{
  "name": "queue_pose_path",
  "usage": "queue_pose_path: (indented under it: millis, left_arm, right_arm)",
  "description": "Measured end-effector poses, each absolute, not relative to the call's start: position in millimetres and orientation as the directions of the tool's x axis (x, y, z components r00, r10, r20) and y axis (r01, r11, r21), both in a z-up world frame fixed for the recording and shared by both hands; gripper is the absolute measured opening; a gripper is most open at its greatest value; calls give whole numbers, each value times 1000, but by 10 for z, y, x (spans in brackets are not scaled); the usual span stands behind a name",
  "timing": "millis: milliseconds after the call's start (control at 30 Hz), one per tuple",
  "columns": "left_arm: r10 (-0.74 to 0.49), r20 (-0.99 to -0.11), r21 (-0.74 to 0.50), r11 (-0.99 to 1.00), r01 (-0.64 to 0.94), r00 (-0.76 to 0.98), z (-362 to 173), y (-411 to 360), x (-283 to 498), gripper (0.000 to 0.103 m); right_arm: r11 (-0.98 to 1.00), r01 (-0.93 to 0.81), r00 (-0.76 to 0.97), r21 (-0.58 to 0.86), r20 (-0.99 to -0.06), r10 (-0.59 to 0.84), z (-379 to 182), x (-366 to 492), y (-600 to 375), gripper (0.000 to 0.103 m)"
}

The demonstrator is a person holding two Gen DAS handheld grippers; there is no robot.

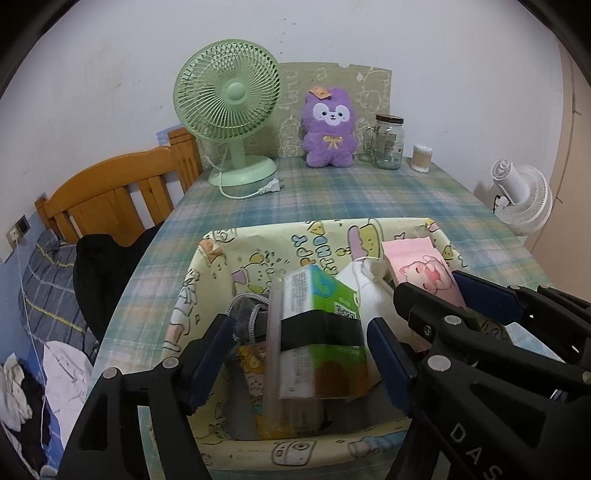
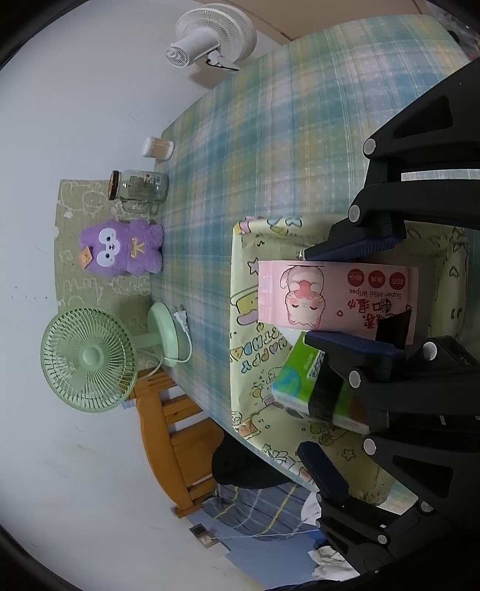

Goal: Organize soft objects
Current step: 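Lower the green pack with the left tool while the right tool lowers the pink pack into the box, then open both tools and lift them away from the box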

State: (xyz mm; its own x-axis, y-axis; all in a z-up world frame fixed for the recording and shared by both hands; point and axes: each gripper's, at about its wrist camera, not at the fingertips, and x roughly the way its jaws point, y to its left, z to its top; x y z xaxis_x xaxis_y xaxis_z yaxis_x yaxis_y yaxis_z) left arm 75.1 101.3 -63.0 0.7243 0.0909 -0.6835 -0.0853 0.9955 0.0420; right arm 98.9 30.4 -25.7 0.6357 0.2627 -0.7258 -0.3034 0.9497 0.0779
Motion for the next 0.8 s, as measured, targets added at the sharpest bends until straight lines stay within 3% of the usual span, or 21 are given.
queue_pose_path:
  millis: [400, 500, 533, 567, 800]
  left_arm:
    - [97, -695, 46, 995, -91, 712, -618, 1097, 669, 87]
    - [131, -694, 71, 991, -113, 708, -619, 1087, 660, 87]
    - [124, -694, 65, 992, -110, 709, -620, 1089, 654, 88]
    - [109, -693, 49, 993, -104, 712, -608, 1093, 635, 88]
    - [98, -686, 32, 994, -105, 721, -549, 1056, 579, 89]
  right_arm:
    - [938, -327, 609, 114, -734, 301, -303, 984, 409, 45]
    - [947, -314, 626, 70, -735, 261, -296, 979, 433, 61]
    - [946, -318, 628, 63, -734, 259, -286, 972, 437, 74]
    - [943, -325, 629, 68, -729, 269, -277, 961, 429, 81]
    - [944, -322, 646, 73, -712, 276, -210, 896, 355, 82]
